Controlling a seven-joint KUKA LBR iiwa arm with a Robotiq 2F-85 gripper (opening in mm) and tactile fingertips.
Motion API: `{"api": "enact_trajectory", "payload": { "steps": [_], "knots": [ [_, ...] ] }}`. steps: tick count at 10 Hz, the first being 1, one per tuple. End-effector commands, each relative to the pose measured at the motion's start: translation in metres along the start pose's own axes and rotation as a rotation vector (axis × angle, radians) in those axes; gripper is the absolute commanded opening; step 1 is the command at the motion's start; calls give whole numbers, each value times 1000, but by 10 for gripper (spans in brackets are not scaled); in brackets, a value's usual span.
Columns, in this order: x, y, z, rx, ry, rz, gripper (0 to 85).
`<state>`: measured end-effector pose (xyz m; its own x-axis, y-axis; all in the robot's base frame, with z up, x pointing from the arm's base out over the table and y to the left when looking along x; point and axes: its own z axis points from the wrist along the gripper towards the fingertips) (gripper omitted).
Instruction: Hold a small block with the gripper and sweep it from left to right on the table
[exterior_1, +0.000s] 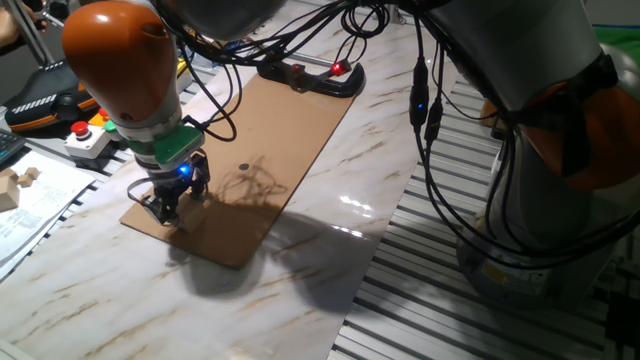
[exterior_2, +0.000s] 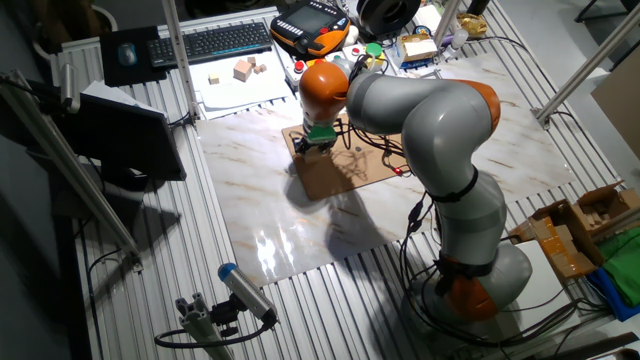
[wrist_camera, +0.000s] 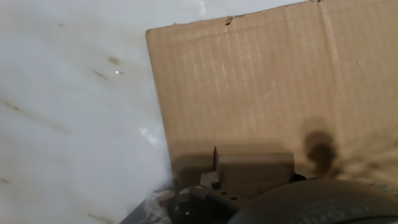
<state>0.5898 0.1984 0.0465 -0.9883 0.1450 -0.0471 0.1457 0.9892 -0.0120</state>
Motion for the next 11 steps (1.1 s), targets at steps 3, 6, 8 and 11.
{"api": "enact_trajectory", "payload": {
  "steps": [3, 6, 8, 11],
  "knots": [
    [-1, 0, -1, -2, -1, 2, 7],
    [-1, 0, -1, -12, -4, 10, 327],
    [-2, 1, -2, -13, -10, 15, 603],
    [-2, 1, -2, -14, -20, 22, 803]
  ]
}}
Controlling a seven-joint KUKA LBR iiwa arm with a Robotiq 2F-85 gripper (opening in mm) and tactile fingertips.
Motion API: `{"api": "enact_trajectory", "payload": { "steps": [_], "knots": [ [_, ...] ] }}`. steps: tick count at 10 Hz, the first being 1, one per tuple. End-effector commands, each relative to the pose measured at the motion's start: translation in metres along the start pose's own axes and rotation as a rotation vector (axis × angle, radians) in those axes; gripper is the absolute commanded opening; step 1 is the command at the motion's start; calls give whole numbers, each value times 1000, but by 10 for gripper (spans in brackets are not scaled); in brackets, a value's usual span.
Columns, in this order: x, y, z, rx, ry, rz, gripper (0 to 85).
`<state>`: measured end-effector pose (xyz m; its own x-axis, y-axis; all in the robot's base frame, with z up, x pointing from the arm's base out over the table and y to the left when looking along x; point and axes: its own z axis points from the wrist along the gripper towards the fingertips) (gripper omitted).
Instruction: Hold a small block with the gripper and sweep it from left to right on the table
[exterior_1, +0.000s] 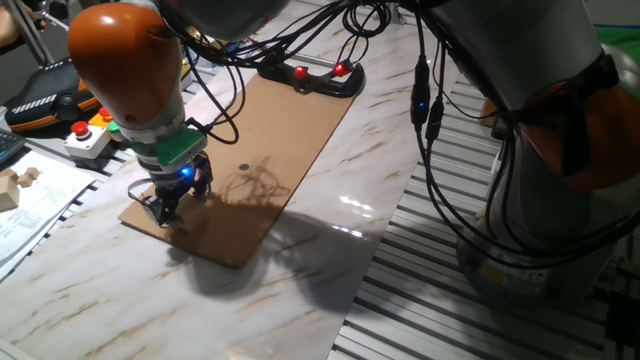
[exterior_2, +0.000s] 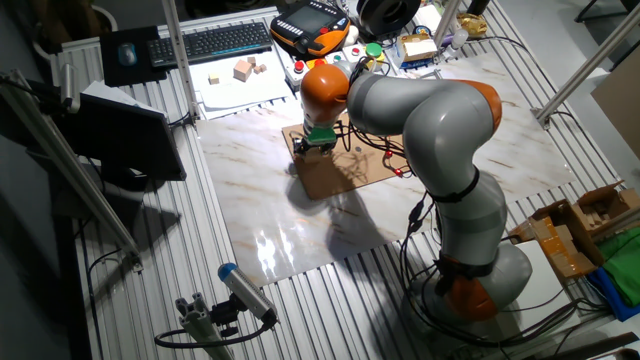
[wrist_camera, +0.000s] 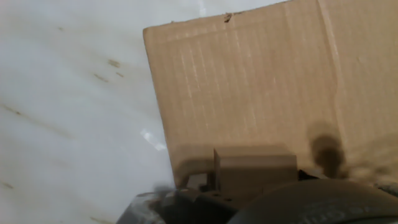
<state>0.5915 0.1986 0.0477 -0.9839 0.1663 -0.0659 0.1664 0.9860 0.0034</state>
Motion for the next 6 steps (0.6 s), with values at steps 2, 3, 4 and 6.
{"api": "enact_trajectory", "payload": {
  "steps": [2, 3, 4, 6],
  "knots": [
    [-1, 0, -2, 0, -1, -1, 810],
    [-2, -1, -4, 0, -1, -1, 810],
    [-4, -3, -10, 1, -1, 1, 807],
    [-10, -11, -25, 10, 7, 9, 793]
  ]
}}
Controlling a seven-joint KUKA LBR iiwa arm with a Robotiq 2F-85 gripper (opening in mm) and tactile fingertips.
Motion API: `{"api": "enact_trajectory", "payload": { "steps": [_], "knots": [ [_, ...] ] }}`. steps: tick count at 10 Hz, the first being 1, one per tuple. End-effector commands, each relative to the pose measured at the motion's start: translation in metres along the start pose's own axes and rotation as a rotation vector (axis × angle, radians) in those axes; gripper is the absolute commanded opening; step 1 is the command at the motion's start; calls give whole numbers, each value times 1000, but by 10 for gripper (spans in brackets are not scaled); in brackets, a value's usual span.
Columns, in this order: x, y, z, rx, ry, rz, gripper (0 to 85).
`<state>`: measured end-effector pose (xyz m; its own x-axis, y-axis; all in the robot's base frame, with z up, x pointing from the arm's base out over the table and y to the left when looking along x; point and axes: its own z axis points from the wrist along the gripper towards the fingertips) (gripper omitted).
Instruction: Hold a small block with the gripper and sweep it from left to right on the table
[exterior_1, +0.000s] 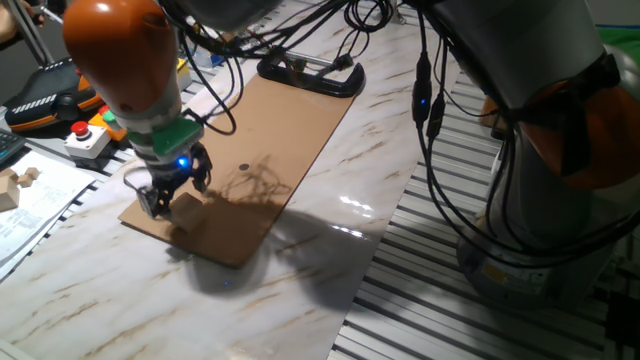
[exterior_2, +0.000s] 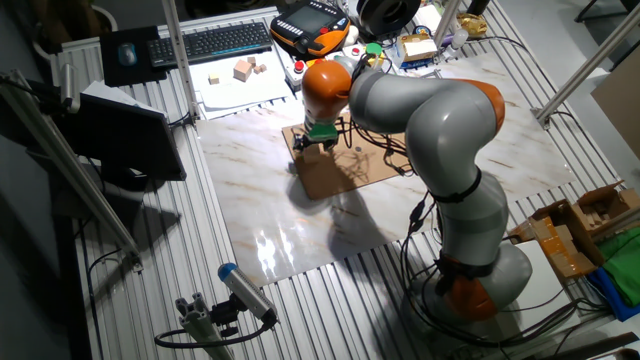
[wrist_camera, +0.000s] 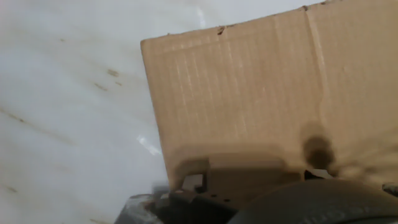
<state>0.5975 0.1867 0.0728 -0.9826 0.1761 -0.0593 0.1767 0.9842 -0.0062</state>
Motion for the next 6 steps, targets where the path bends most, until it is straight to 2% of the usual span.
{"api": "enact_trajectory", "payload": {
  "steps": [1, 2, 6],
  "knots": [
    [-2, -4, -9, -1, 3, 6, 770],
    [-6, -10, -17, 2, 8, 6, 750],
    [-19, -41, -46, 0, 25, -19, 540]
  ]
}}
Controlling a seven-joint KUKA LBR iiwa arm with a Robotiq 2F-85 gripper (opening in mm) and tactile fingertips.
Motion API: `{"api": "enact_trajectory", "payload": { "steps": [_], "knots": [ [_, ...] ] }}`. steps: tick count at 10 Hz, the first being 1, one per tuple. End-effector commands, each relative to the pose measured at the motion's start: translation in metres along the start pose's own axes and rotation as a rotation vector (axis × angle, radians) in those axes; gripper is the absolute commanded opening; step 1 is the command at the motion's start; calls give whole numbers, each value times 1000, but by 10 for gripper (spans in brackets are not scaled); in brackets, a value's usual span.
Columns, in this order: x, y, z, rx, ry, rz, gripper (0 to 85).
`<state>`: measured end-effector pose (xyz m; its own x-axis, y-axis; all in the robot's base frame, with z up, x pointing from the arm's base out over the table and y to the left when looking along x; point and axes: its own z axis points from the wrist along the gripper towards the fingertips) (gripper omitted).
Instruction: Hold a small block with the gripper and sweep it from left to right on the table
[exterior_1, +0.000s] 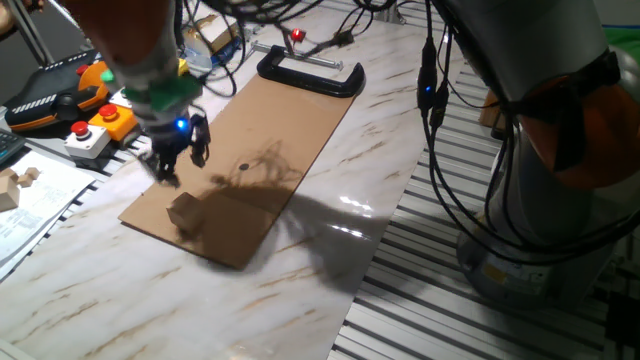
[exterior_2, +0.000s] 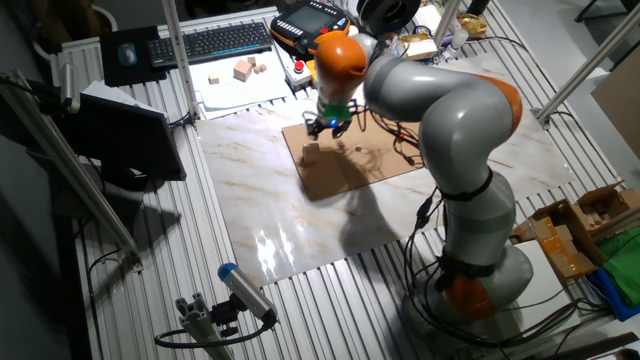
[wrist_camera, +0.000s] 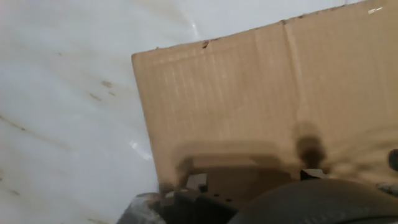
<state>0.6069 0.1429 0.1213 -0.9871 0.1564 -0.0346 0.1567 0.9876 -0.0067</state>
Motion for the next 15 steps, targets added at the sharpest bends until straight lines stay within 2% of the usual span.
{"api": "enact_trajectory", "payload": {
  "steps": [1, 4, 5, 6, 8, 11, 12, 13, 15],
  "knots": [
    [-1, -6, -4, -1, 1, -9, 463],
    [-4, -23, -17, 0, 8, -32, 253],
    [-2, -24, -20, 11, 8, -34, 93],
    [0, -25, -23, 21, 7, -37, 7],
    [4, -33, -27, 41, 8, -68, 7],
    [4, -55, -37, 48, 16, -136, 7],
    [5, -58, -38, 48, 16, -148, 7],
    [7, -60, -39, 64, 11, -169, 7],
    [8, -67, -40, 63, 19, -188, 7]
  ]
}}
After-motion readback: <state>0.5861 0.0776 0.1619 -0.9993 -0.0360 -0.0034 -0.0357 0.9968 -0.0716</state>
